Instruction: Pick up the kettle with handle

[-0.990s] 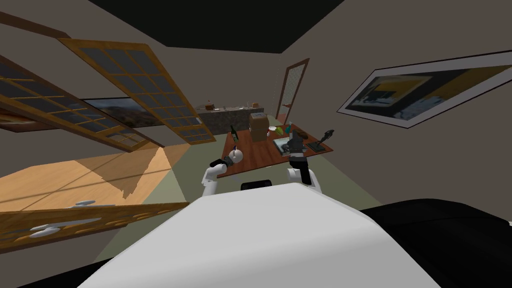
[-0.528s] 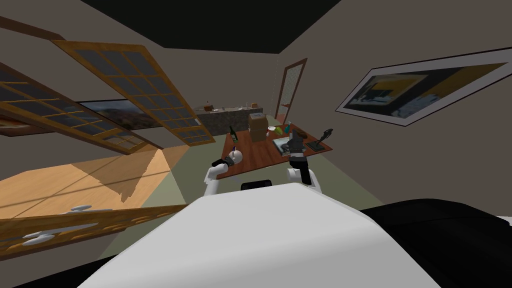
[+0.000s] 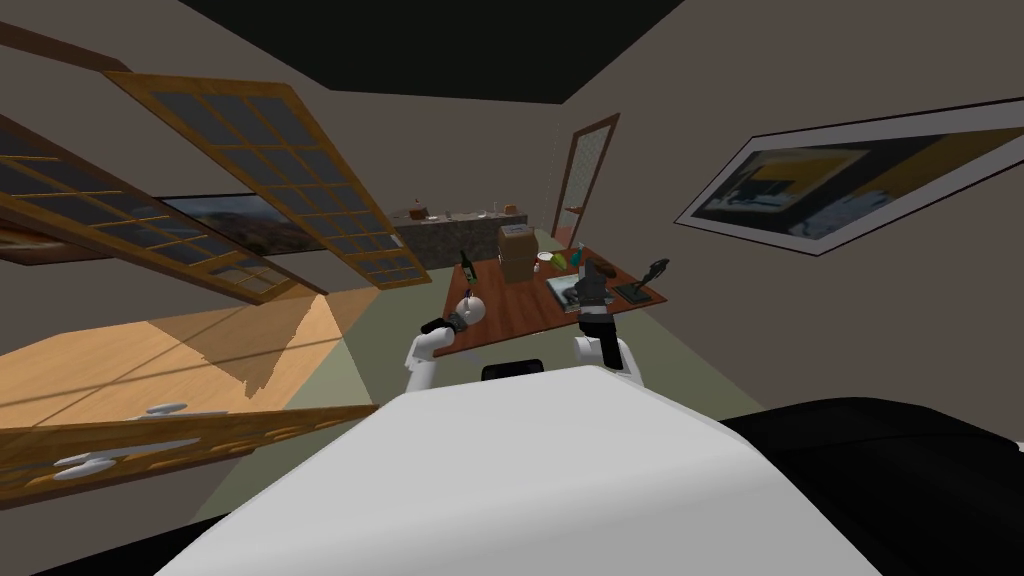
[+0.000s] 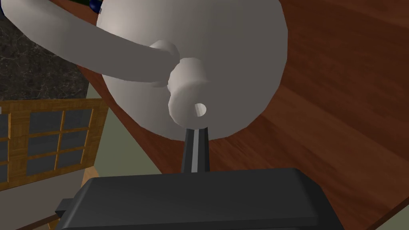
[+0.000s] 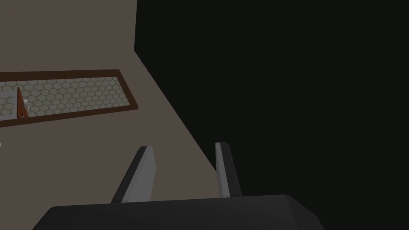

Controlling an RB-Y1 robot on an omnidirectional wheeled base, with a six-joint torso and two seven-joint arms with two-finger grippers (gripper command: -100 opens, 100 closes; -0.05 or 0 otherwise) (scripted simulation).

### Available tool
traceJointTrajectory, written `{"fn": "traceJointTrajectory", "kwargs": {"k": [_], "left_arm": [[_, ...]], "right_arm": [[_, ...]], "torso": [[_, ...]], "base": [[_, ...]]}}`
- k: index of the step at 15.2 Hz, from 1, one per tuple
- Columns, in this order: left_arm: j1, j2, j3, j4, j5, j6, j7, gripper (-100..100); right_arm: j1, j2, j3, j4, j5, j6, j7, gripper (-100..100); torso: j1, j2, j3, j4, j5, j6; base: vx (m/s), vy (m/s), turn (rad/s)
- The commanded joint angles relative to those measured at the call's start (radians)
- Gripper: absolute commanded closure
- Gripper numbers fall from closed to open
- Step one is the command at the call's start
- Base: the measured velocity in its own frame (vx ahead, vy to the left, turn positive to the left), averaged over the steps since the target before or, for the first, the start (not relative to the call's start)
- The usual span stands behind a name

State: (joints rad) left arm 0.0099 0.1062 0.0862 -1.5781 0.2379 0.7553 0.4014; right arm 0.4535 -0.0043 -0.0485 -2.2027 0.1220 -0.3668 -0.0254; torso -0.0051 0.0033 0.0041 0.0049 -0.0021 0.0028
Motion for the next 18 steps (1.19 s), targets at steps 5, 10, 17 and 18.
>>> {"fn": "traceJointTrajectory", "kwargs": {"k": [5, 10, 17, 18], "left_arm": [[0.004, 0.004, 0.000, -0.021, -0.009, -0.007, 0.000, -100], [-0.056, -0.003, 0.020, 0.089, -0.015, -0.057, -0.001, -100], [-0.092, -0.007, 0.032, 0.156, -0.017, -0.085, -0.003, 100], [-0.080, -0.005, 0.028, 0.134, -0.016, -0.075, -0.002, 100]], "right_arm": [[0.000, 0.000, 0.000, 0.000, 0.000, 0.000, 0.000, 0], [0.000, 0.000, 0.000, 0.000, 0.000, 0.000, 0.000, 0], [0.000, 0.000, 0.000, 0.000, 0.000, 0.000, 0.000, 0], [0.000, 0.000, 0.000, 0.000, 0.000, 0.000, 0.000, 0]], "torso": [[-0.007, 0.001, 0.000, 0.000, -0.001, 0.000], [0.003, -0.001, 0.000, 0.000, 0.000, 0.000], [0.003, -0.001, 0.000, 0.000, 0.001, 0.000], [0.002, -0.001, 0.000, 0.000, 0.000, 0.000]], "base": [[-0.020, -0.070, 0.023], [-0.009, 0.017, -0.037], [-0.009, 0.026, -0.026], [0.006, -0.017, 0.055]]}}
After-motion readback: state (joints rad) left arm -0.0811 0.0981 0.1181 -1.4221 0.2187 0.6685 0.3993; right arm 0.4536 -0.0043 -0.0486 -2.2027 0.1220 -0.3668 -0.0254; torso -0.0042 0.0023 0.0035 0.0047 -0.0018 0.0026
